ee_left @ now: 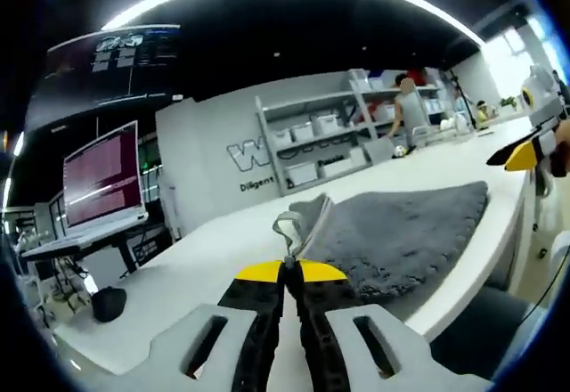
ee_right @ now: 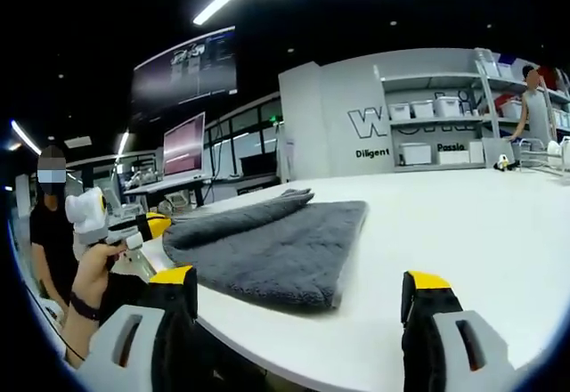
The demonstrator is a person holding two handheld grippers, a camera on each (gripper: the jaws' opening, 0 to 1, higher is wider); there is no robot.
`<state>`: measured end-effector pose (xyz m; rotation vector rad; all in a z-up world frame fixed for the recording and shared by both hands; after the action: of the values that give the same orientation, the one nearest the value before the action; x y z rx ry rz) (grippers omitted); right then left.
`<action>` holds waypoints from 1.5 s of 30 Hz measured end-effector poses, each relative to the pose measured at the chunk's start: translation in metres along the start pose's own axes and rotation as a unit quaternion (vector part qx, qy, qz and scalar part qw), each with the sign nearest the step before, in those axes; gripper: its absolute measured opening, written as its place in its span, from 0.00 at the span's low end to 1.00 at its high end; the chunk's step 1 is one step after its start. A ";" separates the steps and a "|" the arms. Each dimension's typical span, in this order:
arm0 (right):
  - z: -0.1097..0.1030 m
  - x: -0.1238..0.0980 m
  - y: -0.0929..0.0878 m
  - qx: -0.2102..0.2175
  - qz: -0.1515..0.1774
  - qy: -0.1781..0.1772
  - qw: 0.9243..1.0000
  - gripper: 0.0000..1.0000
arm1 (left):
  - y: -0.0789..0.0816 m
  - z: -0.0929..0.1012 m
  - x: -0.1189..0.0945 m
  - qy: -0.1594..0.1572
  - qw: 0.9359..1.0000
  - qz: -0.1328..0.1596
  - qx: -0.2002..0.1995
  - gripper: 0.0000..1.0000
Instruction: Open the folded towel by lifting each exposed corner and separating the folded layers until the towel lies flat within the target outline without major curled edges
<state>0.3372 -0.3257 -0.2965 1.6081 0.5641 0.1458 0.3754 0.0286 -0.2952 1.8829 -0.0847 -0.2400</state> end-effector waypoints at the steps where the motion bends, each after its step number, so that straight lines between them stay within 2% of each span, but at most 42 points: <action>1: 0.000 0.000 0.000 0.000 0.000 0.000 1.000 0.97 | -0.001 -0.001 0.000 0.004 1.000 -0.003 0.003 0.04; 12: 0.002 -0.001 -0.001 0.004 0.001 -0.002 1.000 0.97 | -0.012 -0.018 -0.002 0.044 0.998 -0.041 0.019 0.04; 21: 0.001 -0.002 -0.001 0.005 0.002 -0.002 1.000 0.97 | -0.027 -0.042 -0.008 0.098 0.991 -0.090 0.031 0.04; 27: 0.000 -0.001 -0.002 0.003 0.000 0.000 1.000 0.96 | -0.036 -0.055 -0.014 0.129 0.985 -0.111 0.028 0.06; 36: -0.001 0.000 -0.002 0.002 -0.002 0.001 1.000 0.96 | -0.033 -0.061 -0.024 0.163 0.982 -0.097 0.027 0.08; 40: -0.001 0.001 -0.001 0.001 -0.003 0.001 1.000 0.96 | -0.030 -0.064 -0.029 0.171 0.981 -0.087 0.019 0.12; 45: -0.001 0.002 0.000 -0.001 -0.004 0.003 1.000 0.96 | -0.022 -0.060 -0.031 0.149 0.986 -0.074 0.005 0.19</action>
<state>0.3382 -0.3237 -0.2972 1.6045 0.5750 0.1450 0.3567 0.0975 -0.2943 1.9176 0.2600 -0.0562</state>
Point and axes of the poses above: the point that each gripper's makers call its tool centre point, and the gripper's own axes: x roughly forward along the fingers, z roughly to its right, y roughly out of its top, the point moved 10 cm from there along -x, roughly backward along the fingers, and after that the axes turned 7 degrees about -z, right-handed, at the moved point
